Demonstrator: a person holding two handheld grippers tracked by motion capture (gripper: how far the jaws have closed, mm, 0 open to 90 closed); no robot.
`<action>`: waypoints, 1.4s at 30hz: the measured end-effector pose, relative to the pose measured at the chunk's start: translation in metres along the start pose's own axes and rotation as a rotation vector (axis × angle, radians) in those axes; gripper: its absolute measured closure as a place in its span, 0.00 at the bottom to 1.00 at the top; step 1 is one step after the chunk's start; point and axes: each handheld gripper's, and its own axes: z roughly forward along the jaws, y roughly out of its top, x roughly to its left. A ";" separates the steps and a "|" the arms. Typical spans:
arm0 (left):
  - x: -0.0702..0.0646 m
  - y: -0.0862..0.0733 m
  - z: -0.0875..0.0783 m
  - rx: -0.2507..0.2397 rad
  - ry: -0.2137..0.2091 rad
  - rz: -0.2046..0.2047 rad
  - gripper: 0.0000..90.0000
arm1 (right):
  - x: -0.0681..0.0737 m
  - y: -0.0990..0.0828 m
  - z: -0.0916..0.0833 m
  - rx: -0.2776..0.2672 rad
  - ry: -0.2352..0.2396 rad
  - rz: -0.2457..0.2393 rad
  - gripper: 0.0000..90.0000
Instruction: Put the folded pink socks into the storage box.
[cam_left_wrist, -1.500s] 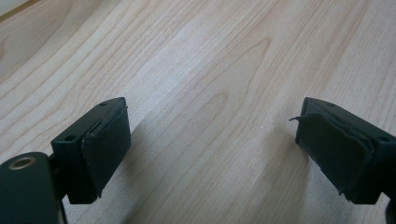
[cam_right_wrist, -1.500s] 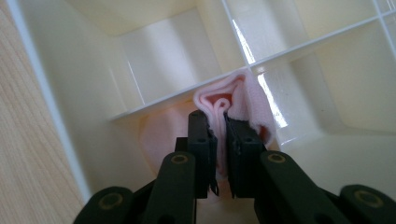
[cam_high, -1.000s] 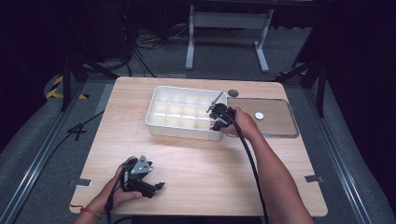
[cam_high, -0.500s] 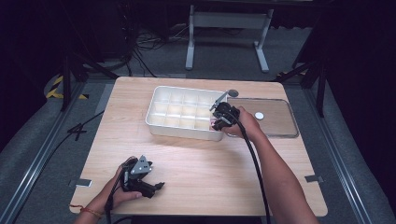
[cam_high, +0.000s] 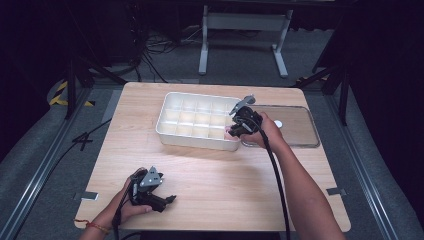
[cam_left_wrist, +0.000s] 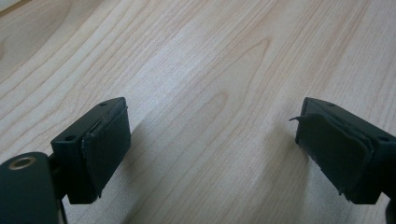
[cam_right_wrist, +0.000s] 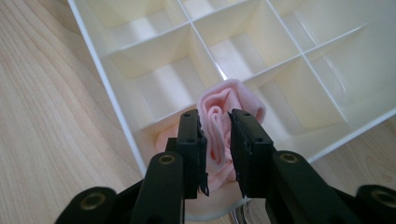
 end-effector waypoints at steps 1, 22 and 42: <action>0.000 0.000 0.000 0.000 0.000 0.000 0.11 | 0.001 0.000 -0.002 -0.003 -0.009 -0.002 0.81; 0.000 0.000 0.000 0.002 0.001 0.004 0.11 | 0.017 -0.007 -0.039 -0.106 -0.046 -0.031 0.70; 0.000 0.000 0.000 0.002 0.000 0.002 0.11 | 0.029 -0.026 -0.065 -0.166 -0.117 -0.051 0.50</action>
